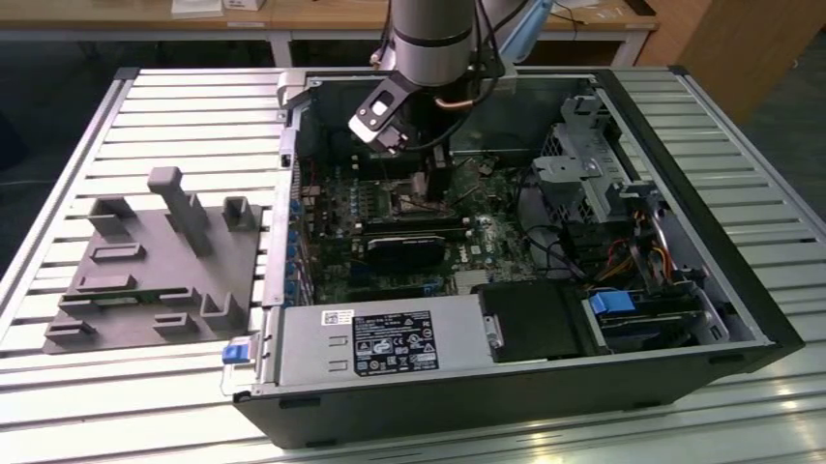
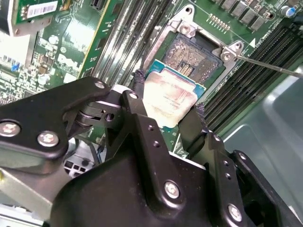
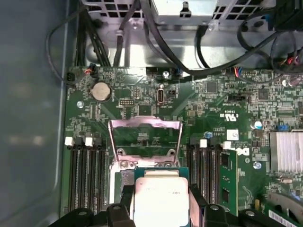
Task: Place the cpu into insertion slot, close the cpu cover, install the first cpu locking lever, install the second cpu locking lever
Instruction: 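Place the cpu into insertion slot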
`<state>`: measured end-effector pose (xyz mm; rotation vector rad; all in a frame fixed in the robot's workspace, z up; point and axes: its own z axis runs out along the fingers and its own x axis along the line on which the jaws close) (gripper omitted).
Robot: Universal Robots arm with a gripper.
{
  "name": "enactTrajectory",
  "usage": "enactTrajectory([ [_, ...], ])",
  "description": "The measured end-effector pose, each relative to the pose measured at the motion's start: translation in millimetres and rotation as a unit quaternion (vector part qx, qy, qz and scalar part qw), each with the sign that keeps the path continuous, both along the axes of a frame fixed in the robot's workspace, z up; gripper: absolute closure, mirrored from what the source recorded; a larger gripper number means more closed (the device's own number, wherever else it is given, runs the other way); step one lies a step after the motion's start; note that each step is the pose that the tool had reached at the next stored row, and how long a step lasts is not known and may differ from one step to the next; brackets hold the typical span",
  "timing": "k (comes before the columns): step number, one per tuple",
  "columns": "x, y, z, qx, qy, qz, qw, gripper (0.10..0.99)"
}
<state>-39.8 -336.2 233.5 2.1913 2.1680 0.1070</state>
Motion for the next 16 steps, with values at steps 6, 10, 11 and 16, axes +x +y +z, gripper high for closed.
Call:
enactTrajectory([
  [6, -4.9, 0.3, -4.8, -0.002, 0.0001, -0.022, 0.9997, 0.549],
  [10, -5.7, 1.2, -8.6, -0.003, 0.0001, -0.037, 0.9993, 0.549],
  [11, -5.7, 1.9, -10.0, -0.003, 0.0001, -0.039, 0.9992, 0.549],
  [16, -6.1, 5.7, -17.1, -0.0031, 0.0001, -0.038, 0.9993, 0.549],
])
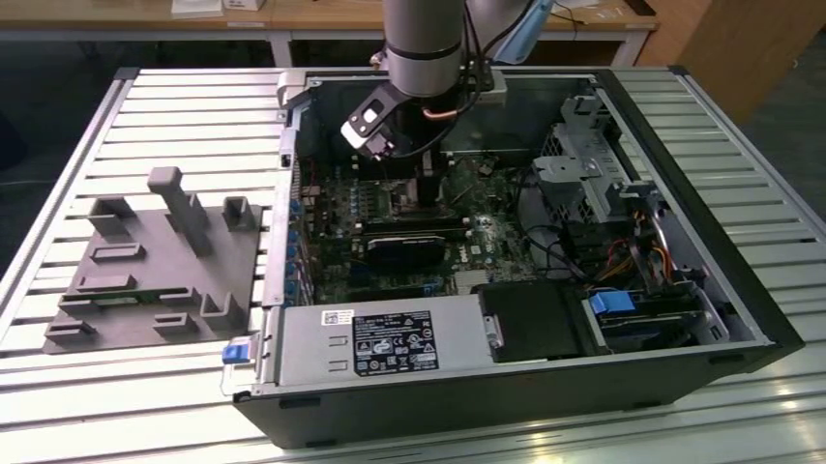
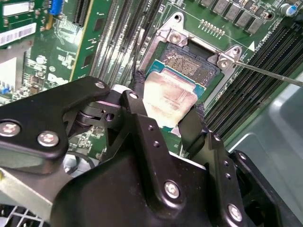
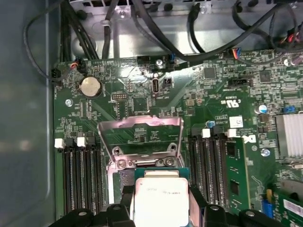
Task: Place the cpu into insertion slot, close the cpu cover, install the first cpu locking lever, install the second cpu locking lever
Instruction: 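Place the cpu into insertion slot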
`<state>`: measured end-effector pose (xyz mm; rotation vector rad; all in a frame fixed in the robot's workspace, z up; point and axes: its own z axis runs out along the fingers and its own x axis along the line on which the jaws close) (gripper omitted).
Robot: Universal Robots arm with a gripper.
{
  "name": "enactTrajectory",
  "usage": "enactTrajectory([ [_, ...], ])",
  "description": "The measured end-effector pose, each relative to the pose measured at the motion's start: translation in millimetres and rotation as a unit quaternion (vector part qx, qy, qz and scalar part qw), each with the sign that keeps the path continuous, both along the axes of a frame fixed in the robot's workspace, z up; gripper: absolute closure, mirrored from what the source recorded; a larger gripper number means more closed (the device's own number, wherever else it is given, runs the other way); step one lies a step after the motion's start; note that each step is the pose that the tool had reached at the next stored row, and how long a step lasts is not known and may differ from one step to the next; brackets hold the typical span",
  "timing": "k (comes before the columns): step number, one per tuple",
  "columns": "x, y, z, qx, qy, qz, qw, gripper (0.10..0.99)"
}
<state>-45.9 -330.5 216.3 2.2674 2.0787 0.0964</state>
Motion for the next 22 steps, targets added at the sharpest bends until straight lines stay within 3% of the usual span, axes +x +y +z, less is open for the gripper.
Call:
enactTrajectory([
  [7, -1.2, 2.9, -4.7, 0.0001, -0.0001, 0.018, 0.9998, 0.549],
  [22, -5.0, 9.3, -15.0, 0.0, 0.0, 0.015, 0.9999, 0.549],
])
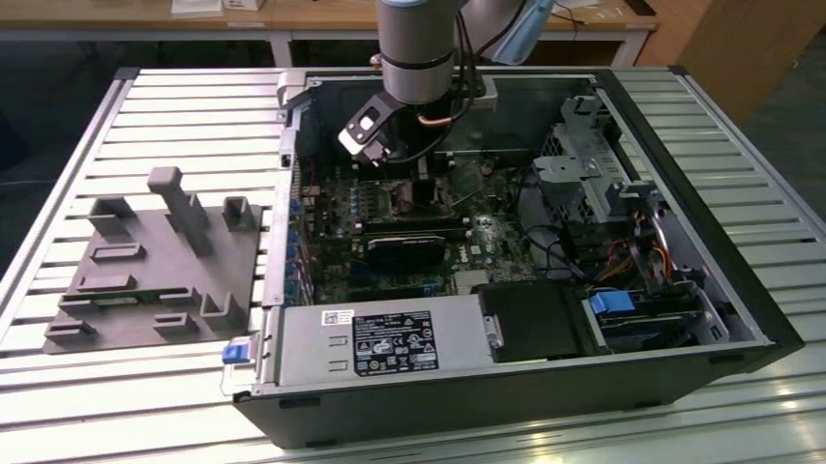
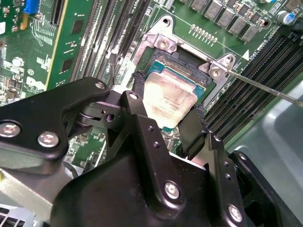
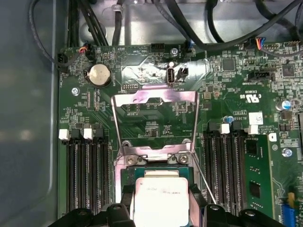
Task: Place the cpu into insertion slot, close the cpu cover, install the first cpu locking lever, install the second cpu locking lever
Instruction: 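Place the cpu into insertion slot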
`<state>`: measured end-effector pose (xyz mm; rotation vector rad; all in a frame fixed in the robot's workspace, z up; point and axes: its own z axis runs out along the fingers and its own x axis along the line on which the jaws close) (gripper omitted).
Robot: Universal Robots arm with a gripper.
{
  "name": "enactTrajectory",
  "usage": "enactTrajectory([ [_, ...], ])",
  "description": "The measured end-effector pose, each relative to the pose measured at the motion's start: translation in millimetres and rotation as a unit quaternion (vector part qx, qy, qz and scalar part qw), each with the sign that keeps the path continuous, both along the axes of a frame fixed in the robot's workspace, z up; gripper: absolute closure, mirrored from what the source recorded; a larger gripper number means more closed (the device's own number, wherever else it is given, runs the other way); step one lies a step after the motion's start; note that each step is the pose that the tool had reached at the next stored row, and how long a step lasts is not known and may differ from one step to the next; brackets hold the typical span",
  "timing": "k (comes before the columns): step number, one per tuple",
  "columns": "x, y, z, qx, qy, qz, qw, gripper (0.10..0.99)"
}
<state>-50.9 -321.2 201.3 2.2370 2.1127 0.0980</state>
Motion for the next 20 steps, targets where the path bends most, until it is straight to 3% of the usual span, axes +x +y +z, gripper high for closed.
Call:
enactTrajectory([
  [7, -0.8, 3.0, -5.3, 0.0, 0.0, -0.002, 1.0, 0.549],
  [20, -1.2, 3.0, -6.8, 0.0, 0.0, -0.003, 1.0, 0.533],
])
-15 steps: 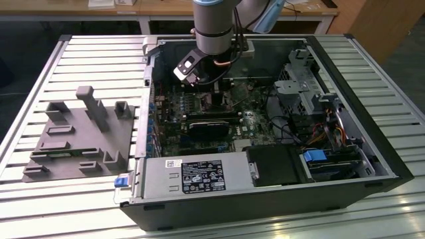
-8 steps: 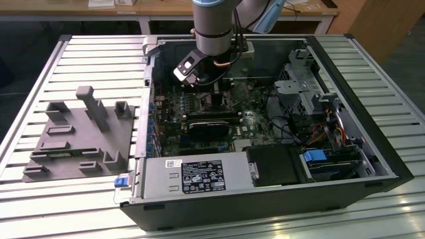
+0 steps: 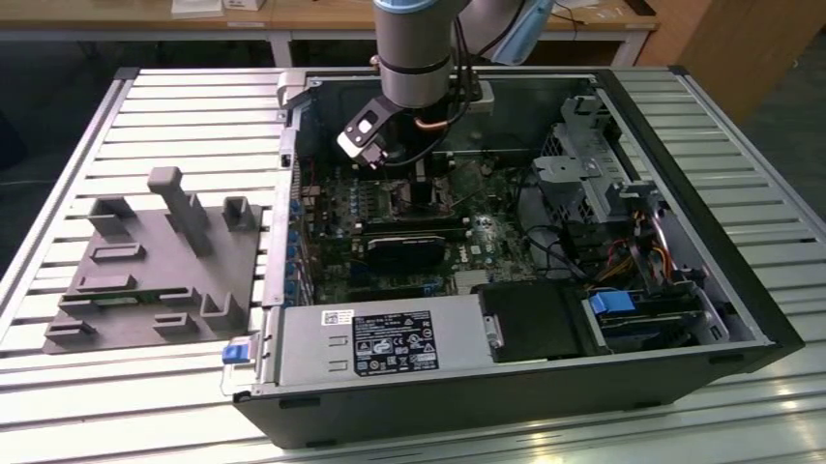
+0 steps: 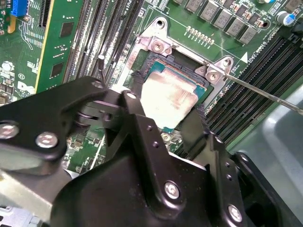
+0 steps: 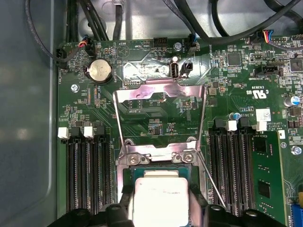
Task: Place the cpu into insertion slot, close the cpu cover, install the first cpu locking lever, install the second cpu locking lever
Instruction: 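Place the cpu into insertion slot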
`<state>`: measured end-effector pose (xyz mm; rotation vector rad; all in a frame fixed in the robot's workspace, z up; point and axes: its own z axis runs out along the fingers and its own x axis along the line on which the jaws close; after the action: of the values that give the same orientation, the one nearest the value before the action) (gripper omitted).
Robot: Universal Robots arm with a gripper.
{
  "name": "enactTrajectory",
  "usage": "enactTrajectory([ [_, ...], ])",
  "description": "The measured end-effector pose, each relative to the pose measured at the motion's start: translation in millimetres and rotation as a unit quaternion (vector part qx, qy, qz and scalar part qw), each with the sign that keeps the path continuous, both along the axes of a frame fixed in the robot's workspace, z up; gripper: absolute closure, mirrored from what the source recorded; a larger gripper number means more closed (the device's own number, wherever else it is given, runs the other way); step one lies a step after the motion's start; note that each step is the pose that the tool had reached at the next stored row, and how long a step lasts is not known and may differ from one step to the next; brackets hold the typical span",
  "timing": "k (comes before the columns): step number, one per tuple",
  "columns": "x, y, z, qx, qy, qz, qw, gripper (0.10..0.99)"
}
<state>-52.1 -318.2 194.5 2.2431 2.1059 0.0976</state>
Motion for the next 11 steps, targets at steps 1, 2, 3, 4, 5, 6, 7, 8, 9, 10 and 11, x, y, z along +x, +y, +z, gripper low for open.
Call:
enactTrajectory([
  [1, 0.0, 0.0, 0.0, 0.0, 0.0, 0.0, 1.0, 0.533],
  [2, 0.0, 0.0, 0.0, 0.0, 0.0, 0.0, 1.0, 0.475],
  [3, 0.0, 0.0, 0.0, 0.0, 0.0, 0.0, 1.0, 0.475],
  [4, 0.0, 0.0, 0.0, 0.0, 0.0, 0.0, 1.0, 0.475],
  [5, 0.0, 0.0, -0.1, 0.0, 0.0, 0.0, 1.0, 0.475],
  [6, 0.0, 0.0, -0.1, 0.0, 0.0, 0.0, 1.0, 0.475],
  [7, 0.0, 0.0, -0.1, 0.0, 0.0, 0.0, 1.0, 0.475],
  [8, 0.0, 0.1, 0.2, 0.0002, -0.0001, 0.0, 1.0, 0.475],
  [9, 0.0, 0.0, 0.4, 0.0, 0.0, 0.0, 1.0, 0.475],
  [10, 0.0, 0.0, 0.4, 0.0001, 0.0, 0.0, 1.0, 0.475],
  [11, 0.0, 0.0, 0.5, 0.0, 0.0, 0.0, 1.0, 0.475],
])
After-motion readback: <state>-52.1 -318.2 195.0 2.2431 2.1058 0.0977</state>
